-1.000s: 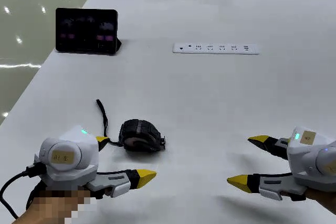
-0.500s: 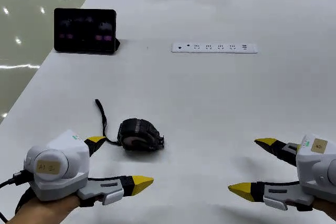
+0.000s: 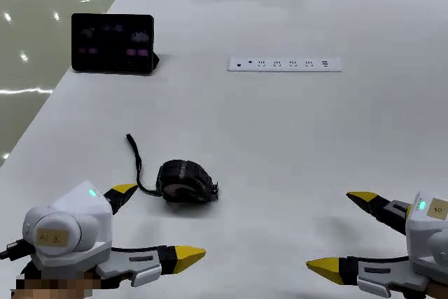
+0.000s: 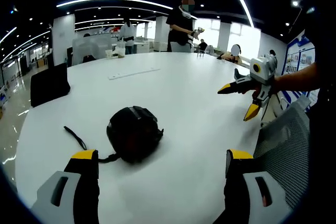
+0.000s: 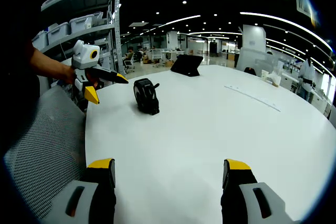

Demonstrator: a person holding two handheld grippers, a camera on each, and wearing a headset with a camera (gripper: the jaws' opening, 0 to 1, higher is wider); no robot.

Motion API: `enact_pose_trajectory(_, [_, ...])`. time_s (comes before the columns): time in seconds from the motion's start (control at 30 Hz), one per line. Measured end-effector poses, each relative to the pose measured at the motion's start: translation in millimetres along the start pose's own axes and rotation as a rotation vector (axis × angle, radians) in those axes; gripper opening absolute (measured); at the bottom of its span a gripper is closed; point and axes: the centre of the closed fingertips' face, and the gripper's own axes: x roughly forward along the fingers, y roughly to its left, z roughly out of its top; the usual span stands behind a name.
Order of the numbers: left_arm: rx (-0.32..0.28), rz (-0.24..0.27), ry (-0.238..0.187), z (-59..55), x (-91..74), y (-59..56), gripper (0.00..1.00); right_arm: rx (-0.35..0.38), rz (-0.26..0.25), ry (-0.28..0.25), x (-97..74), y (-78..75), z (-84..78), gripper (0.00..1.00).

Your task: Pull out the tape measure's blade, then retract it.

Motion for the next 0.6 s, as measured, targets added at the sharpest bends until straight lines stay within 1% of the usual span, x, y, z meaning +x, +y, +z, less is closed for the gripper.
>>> enact_pose_trajectory(0.1, [0.015, -0.008, 0.003, -0.1, -0.6, -2.2, 0.99, 0.007, -0.007, -0.016, -1.6, 0.4, 1.0, 0.88])
enact_pose_trajectory(0.17, [0.02, -0.014, -0.004, 0.7, -1.1, -3.5, 0.99, 0.012, -0.01, -0.024, -2.9, 0.5, 1.9, 0.89])
enact_pose_trajectory(0.27, [0.018, -0.024, -0.004, 0.1, -1.2, -5.3, 0.99, 0.014, -0.014, -0.032, -4.5, 1.2, 2.6, 0.92])
enact_pose_trajectory(0.4, [0.026, -0.021, -0.007, 1.5, -2.9, -6.2, 0.99, 0.012, -0.024, -0.044, -6.4, 0.5, 4.0, 0.96])
enact_pose_trajectory(0.5, [0.025, -0.01, -0.008, 2.7, -4.9, -4.8, 0.99, 0.012, -0.028, -0.046, -7.2, 0.4, 4.6, 0.98])
enact_pose_trajectory(0.6, [0.015, -0.007, -0.028, 6.2, -7.4, -4.5, 0.99, 0.015, -0.029, -0.053, -7.5, 1.2, 6.0, 0.99])
